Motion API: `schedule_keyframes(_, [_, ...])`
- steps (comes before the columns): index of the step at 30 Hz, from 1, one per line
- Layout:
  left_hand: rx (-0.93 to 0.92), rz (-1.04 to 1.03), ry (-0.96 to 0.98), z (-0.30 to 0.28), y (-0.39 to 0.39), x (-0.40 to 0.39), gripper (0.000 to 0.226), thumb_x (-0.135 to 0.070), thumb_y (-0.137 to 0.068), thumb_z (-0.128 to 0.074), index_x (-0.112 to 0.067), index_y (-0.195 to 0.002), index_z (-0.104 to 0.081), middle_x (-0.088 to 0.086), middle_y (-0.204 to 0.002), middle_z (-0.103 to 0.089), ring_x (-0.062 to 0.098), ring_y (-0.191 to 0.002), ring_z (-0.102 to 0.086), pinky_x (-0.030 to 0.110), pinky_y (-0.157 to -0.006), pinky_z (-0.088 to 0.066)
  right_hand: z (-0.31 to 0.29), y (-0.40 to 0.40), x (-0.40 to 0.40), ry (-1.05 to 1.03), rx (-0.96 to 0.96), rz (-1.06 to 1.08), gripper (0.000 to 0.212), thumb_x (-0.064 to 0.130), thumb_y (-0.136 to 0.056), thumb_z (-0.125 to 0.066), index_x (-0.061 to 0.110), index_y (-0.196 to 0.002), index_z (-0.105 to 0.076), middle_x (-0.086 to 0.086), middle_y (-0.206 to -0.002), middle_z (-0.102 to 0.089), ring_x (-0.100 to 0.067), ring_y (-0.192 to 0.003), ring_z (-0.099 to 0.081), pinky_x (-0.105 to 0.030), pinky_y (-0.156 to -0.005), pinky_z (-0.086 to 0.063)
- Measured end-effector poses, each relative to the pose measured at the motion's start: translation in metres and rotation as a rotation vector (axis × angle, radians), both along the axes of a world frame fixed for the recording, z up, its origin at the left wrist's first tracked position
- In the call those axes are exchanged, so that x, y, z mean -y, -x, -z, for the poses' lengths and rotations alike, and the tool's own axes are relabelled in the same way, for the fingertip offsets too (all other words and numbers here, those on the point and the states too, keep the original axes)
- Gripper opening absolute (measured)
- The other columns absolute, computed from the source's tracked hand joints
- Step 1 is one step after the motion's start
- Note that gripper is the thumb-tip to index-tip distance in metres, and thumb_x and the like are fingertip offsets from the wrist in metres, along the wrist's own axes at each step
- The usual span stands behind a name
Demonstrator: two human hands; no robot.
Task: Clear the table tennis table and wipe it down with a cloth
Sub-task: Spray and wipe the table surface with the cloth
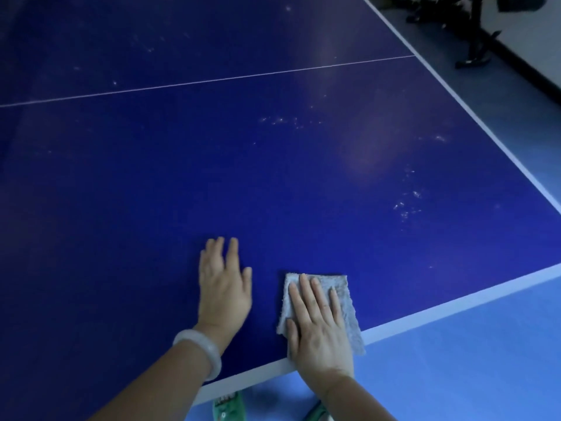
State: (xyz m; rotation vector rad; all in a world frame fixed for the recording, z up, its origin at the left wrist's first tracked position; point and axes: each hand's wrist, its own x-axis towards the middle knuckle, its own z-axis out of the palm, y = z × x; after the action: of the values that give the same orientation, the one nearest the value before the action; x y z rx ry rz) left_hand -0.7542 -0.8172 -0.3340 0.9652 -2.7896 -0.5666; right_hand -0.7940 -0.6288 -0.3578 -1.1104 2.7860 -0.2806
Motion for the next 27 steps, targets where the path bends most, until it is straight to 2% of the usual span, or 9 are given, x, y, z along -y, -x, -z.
schedule_keyframes(4, [0.054,0.079,0.009,0.002,0.064,-0.048,0.063,-0.040,-0.101,-0.035,-0.010,-0.154,-0.017,0.016,-0.159,-0.012,0.030,-0.149,-0.003,0.042,-0.122,0.000,-0.004,0.034,-0.032,-0.002,0.010,-0.064,0.057,0.037,-0.097,-0.038,0.021,-0.151,-0.034,0.003,-0.160,-0.023,-0.016,-0.149,-0.018,-0.045,-0.117,-0.018])
schedule_keyframes(8, [0.164,-0.049,-0.015,0.012,0.119,-0.078,0.067,-0.051,-0.100,-0.021,-0.015,-0.155,-0.007,0.016,-0.160,-0.001,0.032,-0.149,0.006,0.050,-0.120,0.004,-0.006,0.088,-0.080,0.001,0.002,0.014,0.057,0.036,-0.096,-0.035,0.020,-0.151,-0.035,0.002,-0.159,-0.025,-0.017,-0.148,-0.020,-0.044,-0.117,-0.017])
schedule_keyframes(11, [0.228,-0.130,0.076,0.020,0.132,-0.093,0.071,-0.054,-0.097,-0.010,-0.012,-0.154,-0.003,0.020,-0.160,-0.001,0.037,-0.148,0.006,0.056,-0.118,0.002,-0.007,0.138,-0.122,-0.012,-0.035,0.199,0.059,0.036,-0.094,-0.029,0.014,-0.147,-0.040,-0.002,-0.156,-0.031,-0.023,-0.146,-0.028,-0.047,-0.118,-0.018])
schedule_keyframes(16, [0.270,-0.160,0.123,0.028,0.135,-0.096,0.071,-0.052,-0.096,-0.007,-0.011,-0.154,-0.007,0.021,-0.159,-0.006,0.038,-0.148,0.001,0.057,-0.118,0.001,-0.009,0.171,-0.139,-0.032,0.001,0.551,0.055,0.034,-0.100,-0.030,0.014,-0.151,-0.032,-0.006,-0.160,-0.024,-0.024,-0.149,-0.019,-0.049,-0.121,-0.014])
schedule_keyframes(18, [0.280,-0.158,0.128,0.026,0.136,-0.097,0.069,-0.050,-0.097,-0.009,-0.011,-0.154,-0.009,0.021,-0.159,-0.007,0.037,-0.148,0.001,0.056,-0.119,0.001,-0.009,0.155,-0.119,-0.042,-0.058,0.335,0.058,0.034,-0.094,-0.030,0.010,-0.145,-0.045,-0.010,-0.154,-0.036,-0.027,-0.144,-0.033,-0.049,-0.116,-0.024])
schedule_keyframes(22, [0.270,-0.159,0.132,0.022,0.136,-0.099,0.066,-0.044,-0.098,-0.017,-0.008,-0.153,-0.019,0.023,-0.157,-0.016,0.039,-0.148,-0.006,0.057,-0.119,-0.004,-0.008,0.146,-0.112,-0.098,-0.079,-0.310,0.057,0.038,-0.095,-0.035,0.017,-0.147,-0.042,-0.001,-0.156,-0.034,-0.020,-0.145,-0.029,-0.044,-0.112,-0.022])
schedule_keyframes(24, [0.254,-0.157,0.140,0.022,0.135,-0.099,0.065,-0.043,-0.098,-0.018,-0.006,-0.152,-0.024,0.025,-0.156,-0.021,0.040,-0.147,-0.011,0.058,-0.118,-0.008,-0.008,0.180,-0.133,-0.184,-0.143,-0.377,0.058,0.036,-0.092,-0.035,0.016,-0.146,-0.043,-0.001,-0.155,-0.035,-0.021,-0.144,-0.032,-0.043,-0.113,-0.018])
schedule_keyframes(25, [0.247,-0.158,0.144,0.022,0.135,-0.099,0.065,-0.043,-0.097,-0.019,-0.006,-0.151,-0.025,0.026,-0.155,-0.022,0.041,-0.146,-0.013,0.059,-0.118,-0.009,-0.009,0.199,-0.146,-0.212,-0.134,-0.269,0.059,0.034,-0.091,-0.032,0.013,-0.144,-0.044,-0.003,-0.153,-0.036,-0.024,-0.142,-0.035,-0.044,-0.114,-0.016])
schedule_keyframes(27, [0.242,-0.155,0.153,0.023,0.135,-0.099,0.065,-0.042,-0.097,-0.020,-0.005,-0.150,-0.027,0.027,-0.153,-0.025,0.041,-0.146,-0.015,0.059,-0.118,-0.012,-0.012,0.231,-0.176,-0.137,-0.080,0.209,0.061,0.033,-0.091,-0.028,0.005,-0.141,-0.047,-0.010,-0.152,-0.037,-0.031,-0.140,-0.039,-0.046,-0.114,-0.017])
